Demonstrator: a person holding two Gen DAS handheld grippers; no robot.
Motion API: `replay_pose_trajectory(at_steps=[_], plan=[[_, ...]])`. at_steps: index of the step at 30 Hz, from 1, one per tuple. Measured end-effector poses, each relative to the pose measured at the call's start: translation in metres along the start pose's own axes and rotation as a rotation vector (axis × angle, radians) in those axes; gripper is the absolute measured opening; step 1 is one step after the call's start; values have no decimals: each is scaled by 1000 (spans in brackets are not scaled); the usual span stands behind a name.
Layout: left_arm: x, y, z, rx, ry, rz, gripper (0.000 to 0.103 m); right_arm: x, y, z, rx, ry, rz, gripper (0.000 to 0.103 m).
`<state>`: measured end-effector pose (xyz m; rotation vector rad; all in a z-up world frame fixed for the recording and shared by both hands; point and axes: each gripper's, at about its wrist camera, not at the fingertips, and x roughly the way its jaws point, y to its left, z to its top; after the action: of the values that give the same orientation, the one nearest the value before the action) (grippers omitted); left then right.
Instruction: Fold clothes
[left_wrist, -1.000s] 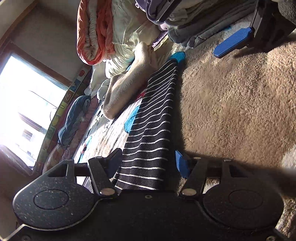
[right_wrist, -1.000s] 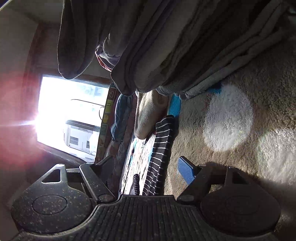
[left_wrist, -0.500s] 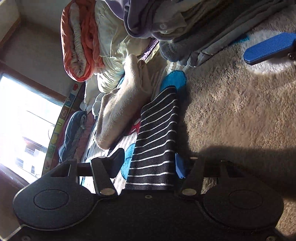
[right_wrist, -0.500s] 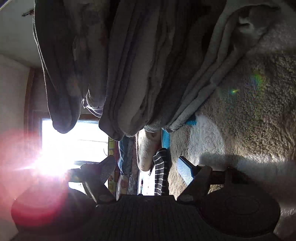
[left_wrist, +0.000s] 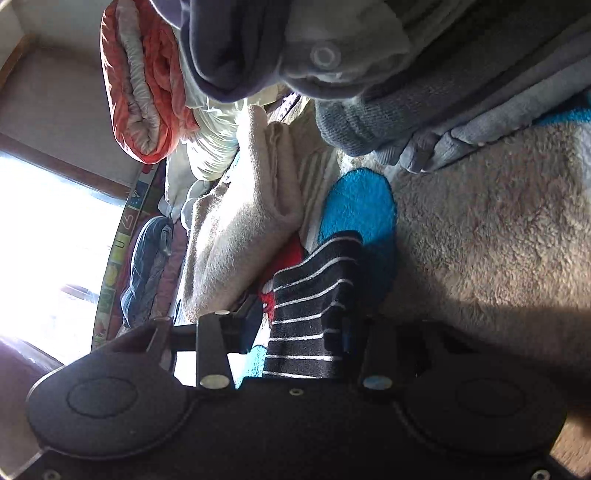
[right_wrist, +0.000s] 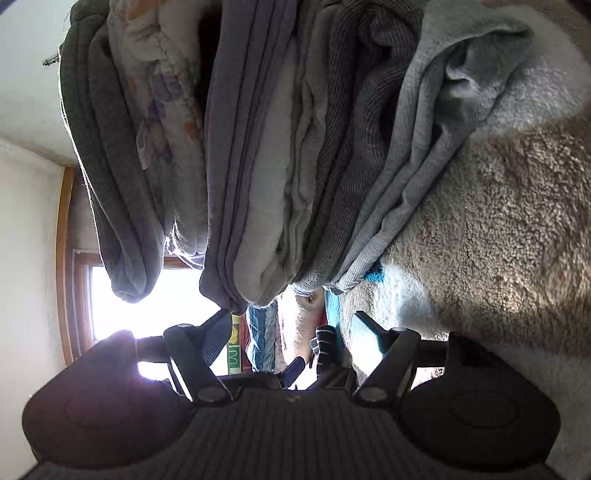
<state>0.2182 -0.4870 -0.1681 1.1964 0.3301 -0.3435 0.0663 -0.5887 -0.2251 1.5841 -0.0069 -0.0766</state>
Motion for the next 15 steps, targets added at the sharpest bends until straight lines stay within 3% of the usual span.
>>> replay_pose_trajectory(at_steps=[7,9,12,15], plan=[[10,4,6,-44,31,-27,19,7,-1,-2,9,-27,16,70],[9,8,4,-68,34,-49,7,9,-2,-2,22,-36,27,69],[2,23,0,-124,24,-84,6,10,-1,-4,23,-47,32,69],[-8,55,-7,-261,7,-179,6,14,6,-9,-22,-47,14,70]])
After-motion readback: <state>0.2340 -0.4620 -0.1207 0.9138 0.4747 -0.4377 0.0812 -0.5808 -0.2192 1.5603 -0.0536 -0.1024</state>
